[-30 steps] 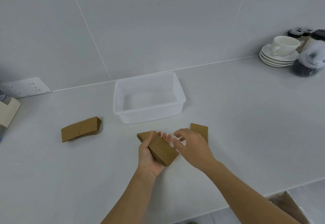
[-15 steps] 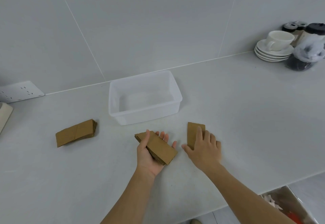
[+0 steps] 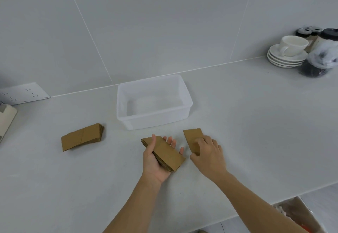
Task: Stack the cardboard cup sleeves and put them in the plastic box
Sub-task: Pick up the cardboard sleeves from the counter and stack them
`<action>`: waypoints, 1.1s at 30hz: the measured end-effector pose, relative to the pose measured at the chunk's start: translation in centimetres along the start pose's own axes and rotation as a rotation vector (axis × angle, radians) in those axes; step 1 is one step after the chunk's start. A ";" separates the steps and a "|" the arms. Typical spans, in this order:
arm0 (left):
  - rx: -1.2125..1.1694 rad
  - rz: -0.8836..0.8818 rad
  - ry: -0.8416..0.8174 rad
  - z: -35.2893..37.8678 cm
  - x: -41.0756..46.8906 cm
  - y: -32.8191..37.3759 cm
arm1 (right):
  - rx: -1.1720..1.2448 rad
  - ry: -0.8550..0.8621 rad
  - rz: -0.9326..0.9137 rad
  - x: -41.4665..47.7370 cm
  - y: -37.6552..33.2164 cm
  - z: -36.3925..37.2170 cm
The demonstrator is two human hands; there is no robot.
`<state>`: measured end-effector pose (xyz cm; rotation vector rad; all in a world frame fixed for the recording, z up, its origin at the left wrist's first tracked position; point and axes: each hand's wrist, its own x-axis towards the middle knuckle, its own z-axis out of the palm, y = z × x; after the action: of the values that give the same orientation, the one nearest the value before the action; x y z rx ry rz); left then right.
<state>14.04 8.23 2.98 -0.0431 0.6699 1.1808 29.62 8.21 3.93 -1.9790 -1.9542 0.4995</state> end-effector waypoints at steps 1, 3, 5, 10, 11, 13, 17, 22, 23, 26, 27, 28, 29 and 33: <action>0.001 -0.008 0.001 0.0 -0.1 0.1 | 0.042 0.015 -0.020 0.0 -0.4 -0.2; 0.021 -0.021 0.003 0.2 -0.3 0.3 | 0.153 0.027 -0.046 0.0 -1.5 -0.9; 0.066 -0.027 0.004 0.3 -0.5 0.5 | 0.282 0.022 -0.065 -0.1 -2.9 -1.6; 0.159 -0.062 -0.096 0.3 -0.7 0.7 | 0.440 -0.035 -0.129 -0.7 -5.7 -2.5; 0.171 -0.064 -0.127 0.3 -0.8 0.7 | 0.439 -0.045 -0.147 -0.8 -6.1 -2.5; 0.196 -0.046 -0.166 0.3 -0.9 0.8 | 0.417 -0.058 -0.180 -1.2 -6.5 -2.4; 0.224 -0.010 -0.177 0.1 -0.9 0.8 | 0.404 -0.097 -0.209 -1.9 -6.8 -2.0; 0.245 -0.017 -0.180 -0.2 -1.4 0.8 | 0.433 -0.127 -0.247 -2.7 -6.8 -1.8; 0.246 -0.015 -0.182 -0.3 -1.6 0.7 | 0.439 -0.134 -0.250 -2.8 -6.8 -1.8; 0.225 -0.033 -0.181 -0.1 -2.0 0.6 | 0.451 -0.142 -0.270 -3.2 -6.8 -1.6; 0.207 -0.038 -0.173 0.0 -2.1 0.5 | 0.445 -0.148 -0.285 -3.3 -6.8 -1.6; 0.193 -0.039 -0.161 0.0 -2.2 0.5 | 0.436 -0.156 -0.302 -3.4 -6.7 -1.5; 0.191 -0.038 -0.150 0.0 -2.3 0.5 | 0.427 -0.167 -0.316 -3.5 -6.7 -1.4; 0.255 -0.078 -0.094 -0.1 -2.8 0.6 | 0.429 -0.217 -0.332 -3.2 -6.1 -1.7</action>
<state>12.87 6.07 4.47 0.1988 0.7246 1.0094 24.97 5.14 8.33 -1.3564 -2.0316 0.9779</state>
